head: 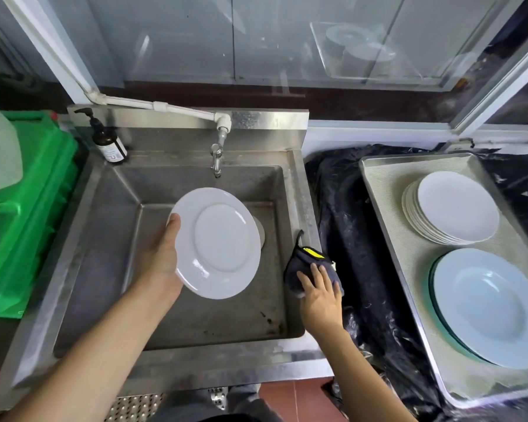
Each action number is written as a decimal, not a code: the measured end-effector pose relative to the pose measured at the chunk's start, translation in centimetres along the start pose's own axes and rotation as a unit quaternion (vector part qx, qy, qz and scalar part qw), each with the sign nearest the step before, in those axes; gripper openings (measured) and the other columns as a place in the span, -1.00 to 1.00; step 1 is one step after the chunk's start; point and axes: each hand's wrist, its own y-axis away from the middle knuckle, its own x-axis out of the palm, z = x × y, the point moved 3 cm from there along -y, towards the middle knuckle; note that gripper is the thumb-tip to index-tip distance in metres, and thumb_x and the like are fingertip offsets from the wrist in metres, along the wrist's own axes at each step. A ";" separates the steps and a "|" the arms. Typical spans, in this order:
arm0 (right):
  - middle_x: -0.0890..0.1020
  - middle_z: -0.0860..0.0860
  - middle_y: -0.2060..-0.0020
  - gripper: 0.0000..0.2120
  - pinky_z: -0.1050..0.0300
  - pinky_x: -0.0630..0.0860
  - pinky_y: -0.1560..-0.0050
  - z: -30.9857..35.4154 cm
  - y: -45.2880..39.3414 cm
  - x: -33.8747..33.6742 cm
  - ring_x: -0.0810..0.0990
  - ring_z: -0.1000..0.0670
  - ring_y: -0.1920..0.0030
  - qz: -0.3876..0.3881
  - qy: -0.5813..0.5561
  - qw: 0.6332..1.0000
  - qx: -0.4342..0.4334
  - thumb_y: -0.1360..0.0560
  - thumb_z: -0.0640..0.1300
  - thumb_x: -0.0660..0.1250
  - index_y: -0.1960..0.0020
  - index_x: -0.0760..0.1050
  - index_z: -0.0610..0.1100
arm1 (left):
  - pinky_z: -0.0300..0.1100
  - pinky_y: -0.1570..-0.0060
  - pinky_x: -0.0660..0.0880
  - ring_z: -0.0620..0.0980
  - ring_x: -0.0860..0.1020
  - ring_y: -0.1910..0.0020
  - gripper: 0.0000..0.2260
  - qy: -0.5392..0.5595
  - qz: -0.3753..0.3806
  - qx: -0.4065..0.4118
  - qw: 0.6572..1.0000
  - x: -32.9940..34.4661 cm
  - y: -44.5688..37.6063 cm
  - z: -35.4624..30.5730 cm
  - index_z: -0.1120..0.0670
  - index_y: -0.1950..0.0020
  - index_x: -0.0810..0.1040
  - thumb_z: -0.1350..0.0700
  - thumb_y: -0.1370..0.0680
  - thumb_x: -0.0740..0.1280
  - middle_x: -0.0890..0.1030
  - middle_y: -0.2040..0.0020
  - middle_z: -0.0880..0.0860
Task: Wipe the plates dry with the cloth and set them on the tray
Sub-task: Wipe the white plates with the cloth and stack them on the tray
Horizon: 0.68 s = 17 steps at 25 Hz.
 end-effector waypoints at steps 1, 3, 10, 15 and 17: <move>-0.02 0.00 -0.68 -0.42 -0.15 -0.09 -0.63 -0.1 0.1 0.2 -0.14 -0.04 -0.67 -0.003 -0.002 1.000 0.001 -0.65 -0.12 0.14 -0.64 0.13 0.10 | 0.10 -0.27 0.52 0.09 0.63 -0.19 -0.76 -0.006 0.005 0.005 1.000 0.1 0.0 0.1 0.02 -0.19 0.64 -0.06 -0.60 0.37 0.69 -0.15 0.02; 0.08 -0.04 -0.66 -0.43 -0.11 -0.06 -0.63 0.2 0.2 -0.4 -0.04 -0.07 -0.66 -0.024 -0.020 0.999 0.006 -0.65 -0.12 0.16 -0.63 0.16 0.08 | 0.10 -0.25 0.52 0.07 0.62 -0.17 -0.85 -0.035 0.010 0.026 0.999 0.2 0.2 0.2 -0.04 -0.09 0.65 -0.06 -0.60 0.37 0.69 -0.12 -0.01; 0.67 0.09 0.02 -0.71 0.28 0.52 0.06 6.5 1.7 -8.6 0.66 -0.01 -0.04 -0.138 -0.451 0.882 0.013 -0.62 -0.22 0.24 -0.28 0.57 -0.05 | -0.41 0.23 0.45 -0.31 0.56 0.21 -0.83 -0.295 0.123 0.309 0.896 1.9 2.4 -0.9 -0.16 -0.01 0.61 -0.15 -0.61 0.24 0.67 0.16 -0.24; 0.72 0.09 0.27 -0.64 0.28 0.57 0.17 10.8 3.1 -13.6 0.69 0.15 0.25 -0.196 -0.574 0.795 0.009 -0.62 0.18 0.21 0.08 0.66 -0.02 | -0.12 0.17 0.48 -0.10 0.54 0.23 -0.77 -0.403 0.220 0.361 0.812 1.1 4.6 0.0 -0.19 -0.14 0.54 -0.21 -0.64 0.16 0.61 0.19 -0.09; 0.71 0.05 0.35 -0.57 0.15 0.61 0.19 11.5 3.1 -13.5 0.68 0.11 0.33 -0.170 -0.562 0.808 0.044 -0.60 0.21 0.30 0.21 0.65 -0.10 | -0.10 0.16 0.53 -0.07 0.56 0.22 -0.77 -0.460 0.243 0.397 0.756 0.5 5.7 0.1 -0.23 -0.24 0.54 -0.16 -0.64 0.19 0.65 0.14 -0.08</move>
